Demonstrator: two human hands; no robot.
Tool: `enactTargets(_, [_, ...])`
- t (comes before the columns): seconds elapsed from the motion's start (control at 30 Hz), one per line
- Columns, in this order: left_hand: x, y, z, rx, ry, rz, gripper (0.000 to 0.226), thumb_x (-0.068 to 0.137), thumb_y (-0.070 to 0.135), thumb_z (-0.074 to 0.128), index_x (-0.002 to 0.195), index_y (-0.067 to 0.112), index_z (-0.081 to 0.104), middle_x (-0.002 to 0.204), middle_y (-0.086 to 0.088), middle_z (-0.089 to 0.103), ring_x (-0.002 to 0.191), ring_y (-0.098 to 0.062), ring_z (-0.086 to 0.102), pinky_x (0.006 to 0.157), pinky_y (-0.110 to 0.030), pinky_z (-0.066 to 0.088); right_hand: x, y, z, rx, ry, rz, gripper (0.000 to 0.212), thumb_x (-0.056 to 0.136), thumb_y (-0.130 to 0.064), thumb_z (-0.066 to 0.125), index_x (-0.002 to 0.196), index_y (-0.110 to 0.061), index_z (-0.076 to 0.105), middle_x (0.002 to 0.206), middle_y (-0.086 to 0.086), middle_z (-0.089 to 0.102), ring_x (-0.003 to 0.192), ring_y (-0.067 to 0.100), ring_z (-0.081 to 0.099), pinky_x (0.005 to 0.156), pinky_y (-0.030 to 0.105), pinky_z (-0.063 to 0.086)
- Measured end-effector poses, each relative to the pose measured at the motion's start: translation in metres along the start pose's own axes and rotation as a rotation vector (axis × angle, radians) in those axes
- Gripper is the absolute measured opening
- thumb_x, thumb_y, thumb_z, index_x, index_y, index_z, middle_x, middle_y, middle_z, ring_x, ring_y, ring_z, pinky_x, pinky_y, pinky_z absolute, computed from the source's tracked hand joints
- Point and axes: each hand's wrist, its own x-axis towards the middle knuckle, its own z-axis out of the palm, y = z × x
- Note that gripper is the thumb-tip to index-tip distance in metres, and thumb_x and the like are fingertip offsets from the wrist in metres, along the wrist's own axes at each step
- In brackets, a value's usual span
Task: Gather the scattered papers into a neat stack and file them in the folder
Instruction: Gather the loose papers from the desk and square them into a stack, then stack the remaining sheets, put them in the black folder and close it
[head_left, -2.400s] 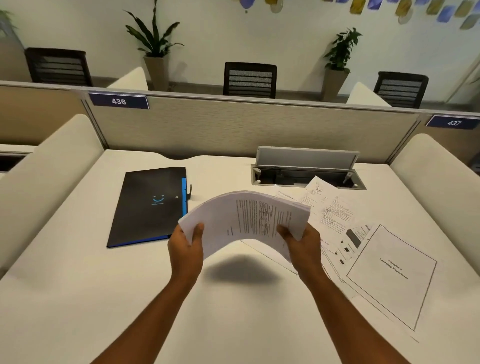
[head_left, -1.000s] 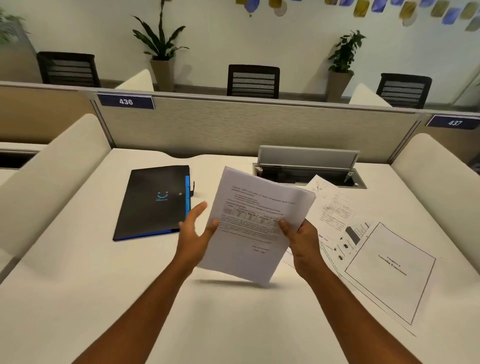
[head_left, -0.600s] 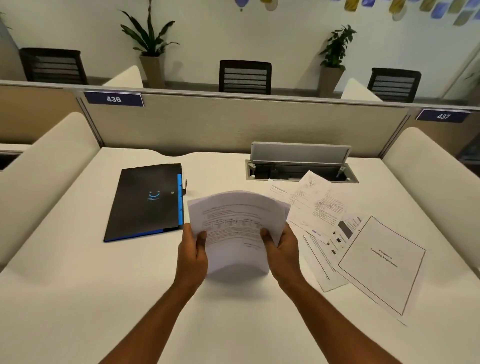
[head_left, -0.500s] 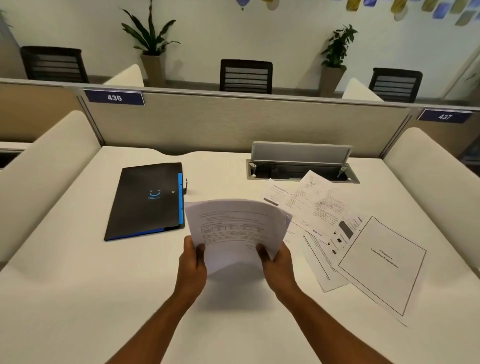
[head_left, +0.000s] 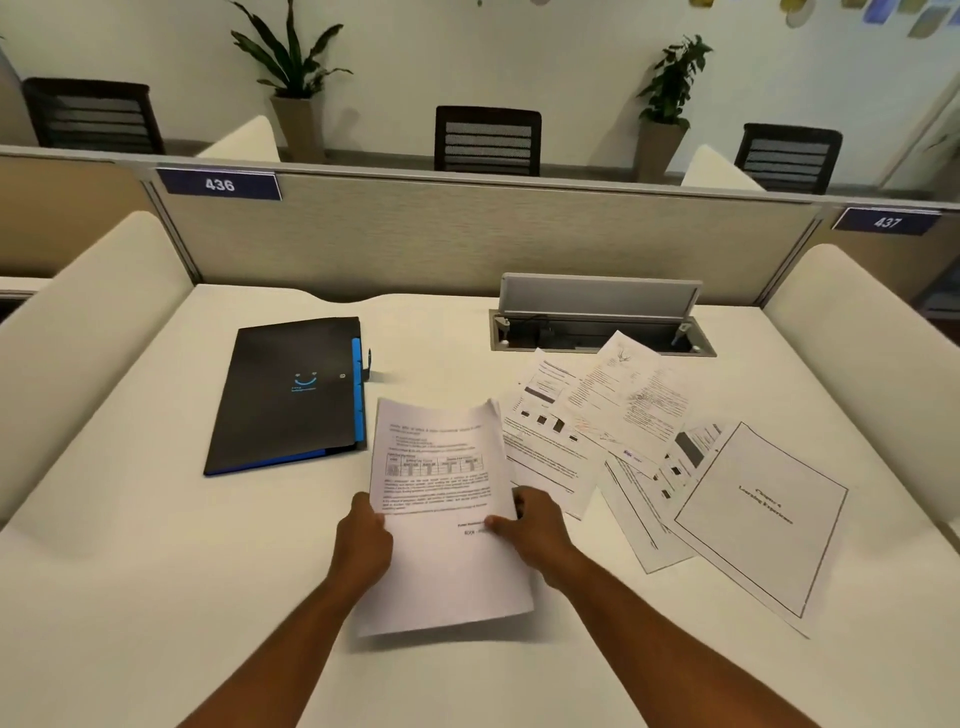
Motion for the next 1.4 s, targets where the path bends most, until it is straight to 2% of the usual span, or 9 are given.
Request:
enactTargets(0.1, [0.001, -0.006, 0.002, 0.084, -0.041, -0.077, 0.023, 0.096, 0.005, 0.043, 0.118, 0.007, 0.045, 0.126, -0.018, 0.059, 0.103, -0.031, 0.06, 0.084, -0.037, 0.052, 0.003, 0.009, 0.006, -0.098, -0.023, 0.054, 0.035, 0.076, -0.026, 0.087, 0.103, -0.018, 0.067, 0.104, -0.004, 0.072, 0.094, 0.015, 0.068, 0.083, 0.032, 0.059])
enactTargets(0.37, [0.006, -0.007, -0.005, 0.205, -0.036, -0.159, 0.021, 0.094, 0.017, 0.05, 0.11, 0.004, 0.046, 0.12, -0.019, 0.061, 0.095, -0.031, 0.06, 0.074, -0.035, 0.05, 0.005, 0.017, 0.012, -0.259, -0.033, 0.073, 0.033, 0.077, -0.034, 0.086, 0.094, -0.018, 0.063, 0.089, -0.007, 0.066, 0.078, 0.009, 0.063, 0.062, 0.02, 0.048])
enactTargets(0.5, [0.006, 0.003, -0.009, 0.489, 0.128, -0.186, 0.048, 0.09, 0.046, 0.056, 0.119, 0.009, 0.046, 0.122, -0.012, 0.053, 0.109, -0.033, 0.055, 0.09, -0.046, 0.046, 0.008, 0.018, -0.001, -0.152, 0.052, 0.136, 0.024, 0.081, -0.04, 0.079, 0.085, -0.02, 0.068, 0.073, -0.002, 0.076, 0.062, 0.017, 0.074, 0.072, 0.039, 0.064])
enactTargets(0.6, [0.013, 0.021, -0.001, 0.584, 0.251, -0.087, 0.052, 0.086, 0.049, 0.059, 0.121, 0.012, 0.047, 0.121, -0.012, 0.048, 0.11, -0.032, 0.048, 0.088, -0.047, 0.043, 0.014, 0.021, -0.024, -0.115, 0.172, 0.133, 0.021, 0.083, -0.042, 0.073, 0.079, -0.023, 0.067, 0.065, -0.003, 0.075, 0.06, 0.015, 0.072, 0.076, 0.039, 0.062])
enactTargets(0.8, [0.035, 0.071, 0.055, 0.553, 0.159, 0.184, 0.051, 0.087, 0.044, 0.06, 0.128, 0.016, 0.05, 0.129, -0.011, 0.049, 0.12, -0.031, 0.042, 0.095, -0.044, 0.044, 0.03, 0.034, -0.091, -0.187, 0.442, 0.102, 0.009, 0.087, -0.035, 0.063, 0.081, -0.029, 0.066, 0.08, -0.015, 0.069, 0.087, 0.015, 0.069, 0.075, 0.03, 0.054])
enactTargets(0.93, [0.05, 0.111, 0.104, 0.525, 0.044, 0.396, 0.049, 0.088, 0.042, 0.06, 0.129, 0.017, 0.053, 0.133, -0.009, 0.047, 0.124, -0.03, 0.037, 0.095, -0.043, 0.044, 0.045, 0.059, -0.137, -0.403, 0.546, 0.036, 0.019, 0.088, -0.034, 0.07, 0.107, -0.028, 0.069, 0.115, 0.001, 0.064, 0.113, 0.028, 0.057, 0.092, 0.039, 0.05])
enactTargets(1.1, [0.069, 0.14, 0.158, 0.724, -0.207, 0.511, 0.069, 0.09, 0.047, 0.054, 0.148, 0.019, 0.029, 0.158, -0.019, 0.013, 0.146, -0.038, 0.004, 0.118, -0.045, 0.016, 0.066, 0.092, -0.175, -0.626, 0.433, -0.082, 0.056, 0.088, -0.052, 0.065, 0.141, -0.034, 0.056, 0.154, 0.008, 0.042, 0.143, 0.034, 0.035, 0.107, 0.049, 0.044])
enactTargets(1.27, [0.07, 0.141, 0.193, 0.892, -0.36, 0.443, 0.09, 0.09, 0.064, 0.042, 0.155, 0.024, -0.007, 0.155, -0.027, -0.024, 0.144, -0.044, -0.02, 0.118, -0.049, -0.006, 0.085, 0.136, -0.201, -0.867, 0.212, -0.119, 0.073, 0.089, -0.078, 0.038, 0.155, -0.049, 0.026, 0.171, -0.002, 0.009, 0.156, 0.039, -0.001, 0.118, 0.064, 0.016])
enactTargets(1.4, [0.053, 0.141, 0.211, 0.789, -0.316, 0.45, 0.092, 0.084, 0.068, 0.048, 0.154, 0.032, 0.001, 0.16, -0.015, -0.016, 0.147, -0.038, -0.006, 0.119, -0.049, 0.007, 0.084, 0.166, -0.237, -0.794, 0.305, -0.231, 0.055, 0.09, -0.073, 0.045, 0.135, -0.043, 0.056, 0.161, -0.008, 0.033, 0.157, 0.031, 0.008, 0.118, 0.068, 0.019])
